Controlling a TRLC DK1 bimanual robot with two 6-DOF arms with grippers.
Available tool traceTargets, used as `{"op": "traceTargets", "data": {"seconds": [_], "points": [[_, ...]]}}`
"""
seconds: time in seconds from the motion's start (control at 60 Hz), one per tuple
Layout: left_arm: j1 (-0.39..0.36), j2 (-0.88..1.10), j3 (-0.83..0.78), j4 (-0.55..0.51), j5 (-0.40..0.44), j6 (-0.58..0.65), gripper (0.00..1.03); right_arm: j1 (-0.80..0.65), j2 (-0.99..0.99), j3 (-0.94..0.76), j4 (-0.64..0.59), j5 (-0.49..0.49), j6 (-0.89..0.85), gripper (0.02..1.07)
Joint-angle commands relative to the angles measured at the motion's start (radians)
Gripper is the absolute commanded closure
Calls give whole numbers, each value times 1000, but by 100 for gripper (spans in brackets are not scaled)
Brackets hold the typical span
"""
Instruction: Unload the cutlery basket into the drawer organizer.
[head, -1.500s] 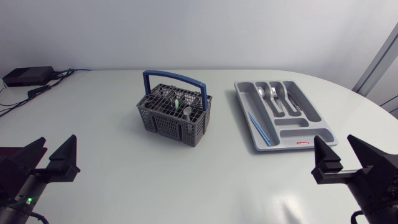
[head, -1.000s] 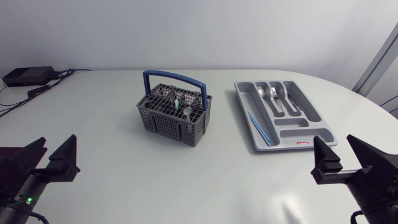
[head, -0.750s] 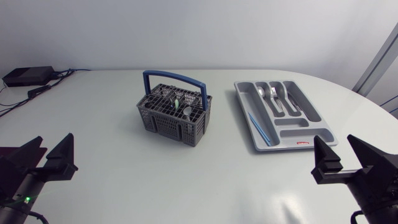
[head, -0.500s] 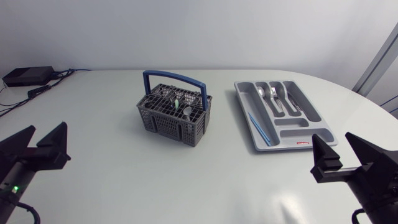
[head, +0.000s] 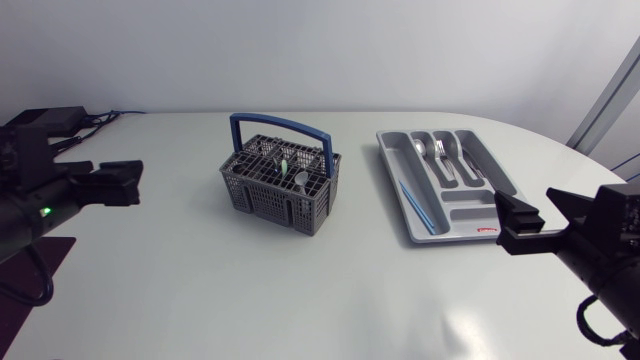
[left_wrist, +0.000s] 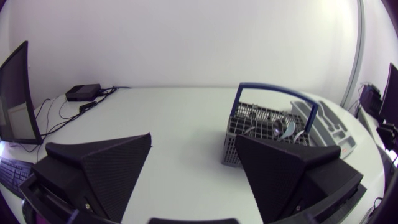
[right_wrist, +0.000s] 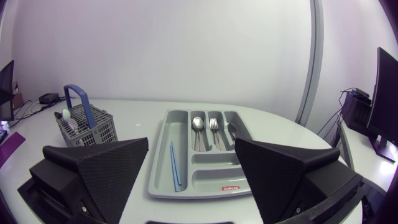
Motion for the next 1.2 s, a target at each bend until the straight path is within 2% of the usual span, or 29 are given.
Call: {"op": "traceTargets", "data": {"seconds": [0.0, 0.083, 0.15, 0.267, 0.467, 0.617, 0.717, 0.833, 1.0, 1.183], "points": [[-70, 97, 74, -47, -56, 65, 11, 16, 75, 52, -32, 23, 31, 7], [-150, 167, 117, -73, -134, 132, 10, 39, 152, 114, -111, 39, 31, 7], [-179, 221, 163, -116, -139, 164, 10, 45, 221, 172, -196, 40, 22, 7], [-244, 299, 218, -163, -137, 227, 10, 48, 313, 229, -268, 8, -13, 7], [-320, 452, 355, -209, -125, 244, 8, 51, 373, 267, -320, -128, -39, 7], [-394, 549, 457, -252, -122, 247, 9, 51, 431, 302, -375, -198, -131, 7], [-458, 604, 520, -289, -123, 255, 10, 53, 445, 302, -375, -216, -159, 7], [-509, 684, 602, -326, -129, 250, 15, 70, 453, 299, -375, -216, -162, 7], [-532, 801, 694, -344, -165, 215, 17, 79, 457, 290, -372, -214, -162, 7], [-500, 931, 802, -401, -165, 106, 27, 79, 454, 276, -369, -211, -164, 7]]}}
